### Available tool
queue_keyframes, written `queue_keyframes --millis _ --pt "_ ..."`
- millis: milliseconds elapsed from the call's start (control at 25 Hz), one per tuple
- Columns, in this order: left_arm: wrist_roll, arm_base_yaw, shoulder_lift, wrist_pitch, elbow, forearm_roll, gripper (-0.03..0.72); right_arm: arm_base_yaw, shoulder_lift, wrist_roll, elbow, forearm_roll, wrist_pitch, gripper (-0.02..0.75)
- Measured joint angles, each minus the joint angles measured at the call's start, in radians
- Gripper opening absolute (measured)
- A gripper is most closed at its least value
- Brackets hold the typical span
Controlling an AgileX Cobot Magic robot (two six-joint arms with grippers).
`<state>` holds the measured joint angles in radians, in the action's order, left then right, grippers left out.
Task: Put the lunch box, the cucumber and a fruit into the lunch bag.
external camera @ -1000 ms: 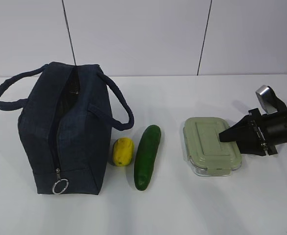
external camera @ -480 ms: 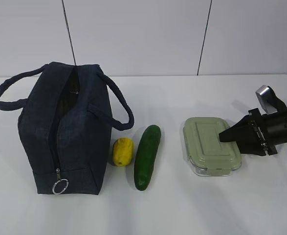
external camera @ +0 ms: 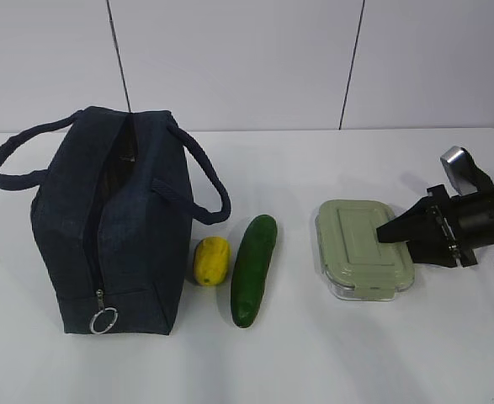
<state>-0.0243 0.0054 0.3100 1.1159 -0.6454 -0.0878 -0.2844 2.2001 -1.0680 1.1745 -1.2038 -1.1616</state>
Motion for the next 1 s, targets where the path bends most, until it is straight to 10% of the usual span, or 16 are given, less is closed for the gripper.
queue_keyframes --millis 1000 --pt "0.0 0.0 0.0 0.0 0.0 0.0 0.326 0.002 -0.033 0.06 0.0 -0.008 0.029 0.38"
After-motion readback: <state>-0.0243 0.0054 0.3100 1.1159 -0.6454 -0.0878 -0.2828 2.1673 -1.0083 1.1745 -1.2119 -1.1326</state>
